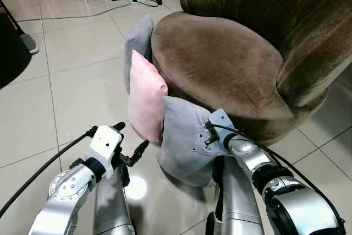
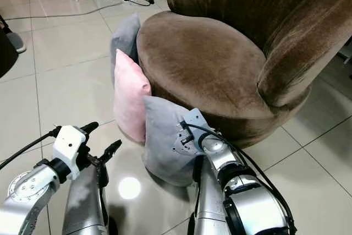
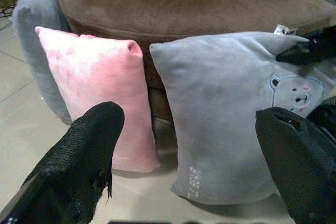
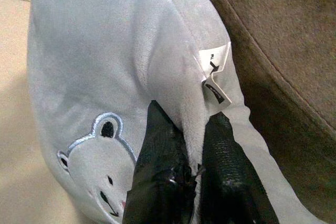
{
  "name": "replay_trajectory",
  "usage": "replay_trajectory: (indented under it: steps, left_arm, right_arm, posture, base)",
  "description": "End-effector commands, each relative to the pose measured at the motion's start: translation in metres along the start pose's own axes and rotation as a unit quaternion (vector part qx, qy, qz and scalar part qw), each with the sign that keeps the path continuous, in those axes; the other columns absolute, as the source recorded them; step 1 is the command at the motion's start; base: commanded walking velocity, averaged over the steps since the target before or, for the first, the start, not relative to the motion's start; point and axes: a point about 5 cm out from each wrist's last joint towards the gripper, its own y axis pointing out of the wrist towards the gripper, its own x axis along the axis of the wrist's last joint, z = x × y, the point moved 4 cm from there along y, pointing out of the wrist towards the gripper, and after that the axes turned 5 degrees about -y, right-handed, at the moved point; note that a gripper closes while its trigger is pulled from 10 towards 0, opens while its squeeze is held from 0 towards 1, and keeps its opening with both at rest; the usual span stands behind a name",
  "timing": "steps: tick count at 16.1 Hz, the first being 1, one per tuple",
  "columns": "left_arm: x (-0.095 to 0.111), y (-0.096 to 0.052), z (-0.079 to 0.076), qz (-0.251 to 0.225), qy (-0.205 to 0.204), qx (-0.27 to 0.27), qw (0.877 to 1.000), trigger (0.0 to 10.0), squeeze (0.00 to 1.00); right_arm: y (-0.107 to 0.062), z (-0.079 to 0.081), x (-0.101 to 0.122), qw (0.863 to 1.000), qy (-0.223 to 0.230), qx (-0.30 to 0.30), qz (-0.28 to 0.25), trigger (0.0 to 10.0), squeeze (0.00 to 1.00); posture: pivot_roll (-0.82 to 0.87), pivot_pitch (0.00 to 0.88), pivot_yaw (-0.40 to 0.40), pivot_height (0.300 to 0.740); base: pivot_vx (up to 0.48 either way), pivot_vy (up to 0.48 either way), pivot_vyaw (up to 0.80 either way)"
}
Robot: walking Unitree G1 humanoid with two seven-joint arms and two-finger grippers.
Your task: Move the pillow to the sofa from floor
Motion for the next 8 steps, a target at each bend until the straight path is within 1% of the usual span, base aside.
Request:
replay_trajectory:
  steps: [1,2,3,4,5,6,7,8]
  left_arm:
    - [-0.001,0.003,0.002,0.002,0.000,0.012,1.000,10.0,0.00]
    - [0.002,0.007,0.005,-0.009,0.005,0.023,1.000,10.0,0.00]
    - [0.011,0.009,0.012,-0.029,0.009,0.055,0.998,10.0,0.00]
    - [0.015,0.010,0.015,-0.037,0.011,0.070,0.997,10.0,0.00]
    - [0.024,0.010,0.022,-0.055,0.012,0.098,0.994,10.0,0.00]
    - [0.027,0.009,0.025,-0.061,0.015,0.108,0.992,10.0,0.00]
    - [0.038,0.008,0.029,-0.079,0.017,0.126,0.989,10.0,0.00]
    - [0.042,0.007,0.030,-0.086,0.019,0.134,0.987,10.0,0.00]
  right_arm:
    - [-0.002,0.002,0.004,0.999,0.010,0.011,-0.030,0.0,0.00]
    - [-0.006,-0.002,0.007,0.998,0.013,0.007,-0.055,0.0,0.00]
    - [-0.016,-0.017,0.015,0.994,0.033,-0.011,-0.101,0.0,0.00]
    - [-0.021,-0.024,0.019,0.992,0.041,-0.018,-0.121,0.0,0.00]
    - [-0.042,-0.048,0.031,0.982,0.071,-0.052,-0.170,0.0,0.00]
    - [-0.052,-0.059,0.037,0.975,0.091,-0.070,-0.189,0.0,0.00]
    - [-0.079,-0.086,0.054,0.954,0.135,-0.120,-0.241,0.0,0.00]
    - [-0.092,-0.097,0.061,0.941,0.159,-0.142,-0.262,0.0,0.00]
  posture:
    - [-0.01,0.000,-0.004,0.455]
    - [-0.01,0.000,-0.007,0.455]
    - [0.00,0.000,-0.025,0.455]
    - [0.00,0.000,-0.027,0.455]
    - [-0.01,0.000,-0.032,0.455]
    - [-0.01,0.000,-0.032,0.455]
    - [-0.01,0.000,-0.029,0.455]
    - [-0.02,0.000,-0.018,0.455]
  base:
    - [0.000,0.000,0.00]
    - [0.000,0.000,0.00]
    - [0.000,0.000,0.00]
    - [0.000,0.000,0.00]
    - [0.000,0.000,0.00]
    - [0.000,0.000,0.00]
    - [0.000,0.000,0.00]
    - [0.000,0.000,0.00]
